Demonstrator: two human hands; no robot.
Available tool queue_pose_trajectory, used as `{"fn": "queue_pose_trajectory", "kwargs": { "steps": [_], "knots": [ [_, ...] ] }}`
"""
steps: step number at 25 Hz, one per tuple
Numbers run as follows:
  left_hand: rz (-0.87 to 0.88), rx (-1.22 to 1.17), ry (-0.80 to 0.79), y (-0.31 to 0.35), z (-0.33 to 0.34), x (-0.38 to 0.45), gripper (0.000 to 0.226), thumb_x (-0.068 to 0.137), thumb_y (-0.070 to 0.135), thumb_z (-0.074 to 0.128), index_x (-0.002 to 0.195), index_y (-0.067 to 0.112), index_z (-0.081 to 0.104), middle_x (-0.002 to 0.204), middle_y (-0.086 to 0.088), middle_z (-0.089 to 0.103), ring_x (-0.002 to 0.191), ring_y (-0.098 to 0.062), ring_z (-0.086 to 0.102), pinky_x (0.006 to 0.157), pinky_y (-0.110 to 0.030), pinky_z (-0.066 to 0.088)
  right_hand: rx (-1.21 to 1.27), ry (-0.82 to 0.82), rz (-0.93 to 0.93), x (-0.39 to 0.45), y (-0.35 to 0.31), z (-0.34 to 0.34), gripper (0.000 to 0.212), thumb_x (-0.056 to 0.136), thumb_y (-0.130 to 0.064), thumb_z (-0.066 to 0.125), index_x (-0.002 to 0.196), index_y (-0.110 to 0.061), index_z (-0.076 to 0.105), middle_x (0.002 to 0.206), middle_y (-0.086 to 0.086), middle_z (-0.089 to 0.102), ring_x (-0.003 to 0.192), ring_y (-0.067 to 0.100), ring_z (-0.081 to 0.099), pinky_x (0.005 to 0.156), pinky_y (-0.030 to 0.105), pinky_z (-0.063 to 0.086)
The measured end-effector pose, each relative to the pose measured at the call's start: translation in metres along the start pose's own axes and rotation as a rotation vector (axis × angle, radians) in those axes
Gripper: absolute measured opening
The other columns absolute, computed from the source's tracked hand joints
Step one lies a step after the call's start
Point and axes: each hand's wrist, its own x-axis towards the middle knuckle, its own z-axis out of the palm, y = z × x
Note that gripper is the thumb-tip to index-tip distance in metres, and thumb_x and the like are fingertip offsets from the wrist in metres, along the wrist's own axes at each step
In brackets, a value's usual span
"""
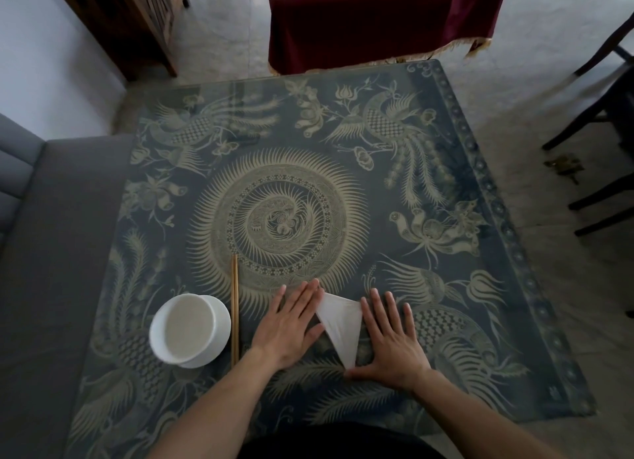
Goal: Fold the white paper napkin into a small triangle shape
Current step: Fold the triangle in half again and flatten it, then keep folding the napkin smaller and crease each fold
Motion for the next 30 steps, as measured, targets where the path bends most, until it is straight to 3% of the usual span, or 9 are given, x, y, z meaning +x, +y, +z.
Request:
{"fn": "queue_pose_trajectory", "kwargs": {
  "steps": [7,15,18,20,22,25,27,30],
  "knots": [
    [-0.08,-0.044,0.03,-0.007,0.001,-0.002,0.069,0.099,0.056,0.005,0.156,0.017,-0.003,0.163,0.002,-0.012,0.149,-0.018,-0.014,0.118,-0.052,-0.007,0.001,0.015,0.002,0.0,0.0,0.0,0.142,0.051,-0.105,0.027,0.15,-0.018,-0.024,0.157,0.005,-0.034,0.141,0.028,-0.037,0.114,0.057,-0.017],
    [-0.063,-0.028,-0.007,-0.011,-0.003,0.001,0.075,0.095,0.064,0.003,0.155,0.021,-0.014,0.16,0.006,-0.027,0.147,-0.015,-0.024,0.117,-0.055,-0.013,0.013,0.051,-0.01,-0.001,0.0,0.002,0.143,0.05,-0.107,0.024,0.151,-0.016,-0.022,0.158,0.005,-0.032,0.142,0.028,-0.034,0.115,0.057,-0.015],
    [-0.061,-0.062,-0.001,-0.011,-0.01,0.003,0.08,0.094,0.068,0.012,0.156,0.021,-0.005,0.164,0.005,-0.014,0.15,-0.016,-0.012,0.118,-0.054,-0.008,0.099,0.097,-0.025,-0.002,0.003,0.001,0.139,0.056,-0.104,0.031,0.151,-0.015,-0.02,0.16,0.002,-0.025,0.144,0.024,-0.03,0.115,0.053,-0.017],
    [-0.076,-0.112,0.043,-0.009,-0.017,0.005,0.08,0.094,0.067,0.022,0.157,0.021,0.006,0.165,0.003,0.002,0.151,-0.017,0.001,0.12,-0.052,0.0,0.152,0.137,-0.021,-0.003,0.002,-0.001,0.124,0.068,-0.097,0.031,0.153,-0.021,-0.017,0.161,-0.002,-0.022,0.146,0.021,-0.026,0.117,0.051,-0.014],
    [-0.077,-0.175,0.144,-0.003,-0.025,0.006,0.073,0.093,0.062,0.039,0.152,0.021,0.028,0.157,-0.001,0.029,0.144,-0.02,0.025,0.118,-0.048,0.015,0.196,0.252,-0.001,-0.003,-0.001,-0.007,0.097,0.083,-0.081,0.037,0.157,-0.026,0.007,0.164,-0.003,0.004,0.15,0.024,-0.002,0.12,0.053,0.004],
    [-0.018,-0.257,0.327,0.014,-0.028,0.006,0.046,0.086,0.052,0.062,0.121,0.022,0.062,0.118,0.003,0.059,0.113,-0.019,0.054,0.099,-0.039,0.036,0.234,0.436,-0.029,0.001,-0.004,-0.017,0.053,0.089,-0.047,0.065,0.137,-0.029,0.053,0.143,0.002,0.052,0.133,0.028,0.045,0.106,0.053,0.038],
    [-0.017,-0.287,0.329,0.026,-0.027,0.004,0.035,0.084,0.049,0.067,0.107,0.022,0.068,0.106,0.005,0.062,0.106,-0.019,0.056,0.091,-0.038,0.04,0.195,0.46,-0.065,0.005,-0.003,-0.021,0.041,0.082,-0.034,0.077,0.122,-0.029,0.067,0.128,0.002,0.063,0.121,0.029,0.056,0.098,0.05,0.044],
    [-0.045,-0.271,0.259,0.038,-0.022,0.0,0.033,0.085,0.047,0.067,0.107,0.023,0.069,0.109,0.005,0.063,0.111,-0.02,0.053,0.091,-0.037,0.036,0.144,0.445,-0.089,0.012,0.001,-0.031,0.031,0.076,-0.029,0.083,0.105,-0.029,0.074,0.115,0.001,0.068,0.107,0.029,0.062,0.088,0.047,0.048]
  ]
}}
